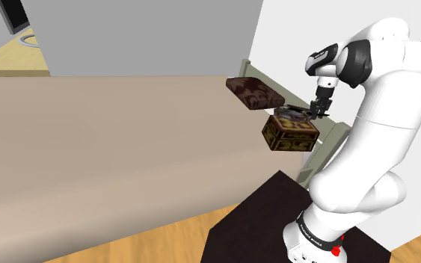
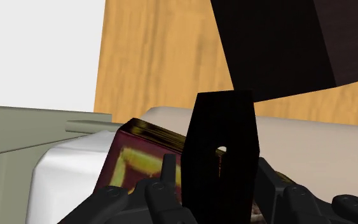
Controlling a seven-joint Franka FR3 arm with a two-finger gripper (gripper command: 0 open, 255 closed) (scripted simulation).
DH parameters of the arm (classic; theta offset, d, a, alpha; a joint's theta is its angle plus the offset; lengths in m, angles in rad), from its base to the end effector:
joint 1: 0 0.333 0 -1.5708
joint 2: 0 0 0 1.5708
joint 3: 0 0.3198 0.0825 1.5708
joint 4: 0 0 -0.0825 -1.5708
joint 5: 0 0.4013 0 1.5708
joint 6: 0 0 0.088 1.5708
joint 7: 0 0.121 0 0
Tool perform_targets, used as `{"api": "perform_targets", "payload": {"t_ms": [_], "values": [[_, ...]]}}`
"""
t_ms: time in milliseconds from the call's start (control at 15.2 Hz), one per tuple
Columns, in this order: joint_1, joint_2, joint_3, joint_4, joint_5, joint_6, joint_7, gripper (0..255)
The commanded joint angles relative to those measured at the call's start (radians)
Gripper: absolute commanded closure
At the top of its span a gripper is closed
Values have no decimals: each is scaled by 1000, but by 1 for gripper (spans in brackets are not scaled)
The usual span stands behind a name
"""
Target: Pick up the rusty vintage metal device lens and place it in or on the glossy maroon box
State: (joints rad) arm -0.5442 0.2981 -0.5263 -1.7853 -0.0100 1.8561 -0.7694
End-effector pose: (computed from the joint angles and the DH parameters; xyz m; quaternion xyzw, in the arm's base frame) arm 0.3127 -0.5357 0.3754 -0.9819 0.1444 0.1196 0.0263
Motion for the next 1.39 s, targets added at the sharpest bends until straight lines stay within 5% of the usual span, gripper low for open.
{"api": "perform_targets", "payload": {"t_ms": [0, 594, 1122, 1188, 1320], "values": [[-1, 8, 2, -17, 4, 26, -2, 255], [-11, 63, 13, -73, 30, 130, -7, 255], [-11, 66, 14, -75, 32, 135, -7, 255], [-11, 66, 14, -75, 32, 135, -7, 0], [-12, 66, 14, -75, 32, 135, -8, 0]]}}
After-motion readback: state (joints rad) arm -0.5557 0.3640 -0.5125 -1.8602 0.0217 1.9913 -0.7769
